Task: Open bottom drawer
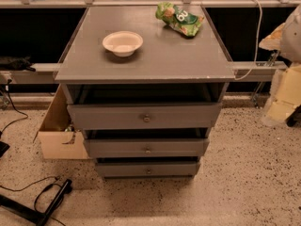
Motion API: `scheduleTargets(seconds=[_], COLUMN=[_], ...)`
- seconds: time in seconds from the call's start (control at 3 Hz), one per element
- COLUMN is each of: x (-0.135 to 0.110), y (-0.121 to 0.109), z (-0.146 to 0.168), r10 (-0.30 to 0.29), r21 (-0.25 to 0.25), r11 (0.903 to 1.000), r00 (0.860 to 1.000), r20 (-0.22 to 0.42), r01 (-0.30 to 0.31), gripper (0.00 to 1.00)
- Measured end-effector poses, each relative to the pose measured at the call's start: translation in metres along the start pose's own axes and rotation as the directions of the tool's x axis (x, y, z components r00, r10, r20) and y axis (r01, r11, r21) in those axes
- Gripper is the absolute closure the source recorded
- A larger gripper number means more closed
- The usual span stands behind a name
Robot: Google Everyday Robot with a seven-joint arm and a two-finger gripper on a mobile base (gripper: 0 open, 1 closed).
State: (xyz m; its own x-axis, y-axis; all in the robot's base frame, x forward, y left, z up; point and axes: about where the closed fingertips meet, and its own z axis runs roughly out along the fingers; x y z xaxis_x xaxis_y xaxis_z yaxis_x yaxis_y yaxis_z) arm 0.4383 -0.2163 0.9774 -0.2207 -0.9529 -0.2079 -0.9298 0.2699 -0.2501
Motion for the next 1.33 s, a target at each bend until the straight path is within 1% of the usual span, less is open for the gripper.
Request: scheduleTargets(seconds=[0.33,0.67,1.0,1.33], x=[0.0,-0.003,0.0,0.021], y=[0.0,-0.002,0.004,0.045], z=[0.0,-0.003,0.027,0.099], r10=[0.0,-0.009,-0.031,-0.036], r21=[0.0,0.013,-0.018,-0.1], r11=[1.0,0.9999,0.9994,0.9943], r00=[1.0,1.0,0.999,0.999], r20=[0.0,-0.012,-0.038,0.016], r01=[0.0,0.009,0.03,0.037], gripper=[0.0,0.0,0.0,0.0])
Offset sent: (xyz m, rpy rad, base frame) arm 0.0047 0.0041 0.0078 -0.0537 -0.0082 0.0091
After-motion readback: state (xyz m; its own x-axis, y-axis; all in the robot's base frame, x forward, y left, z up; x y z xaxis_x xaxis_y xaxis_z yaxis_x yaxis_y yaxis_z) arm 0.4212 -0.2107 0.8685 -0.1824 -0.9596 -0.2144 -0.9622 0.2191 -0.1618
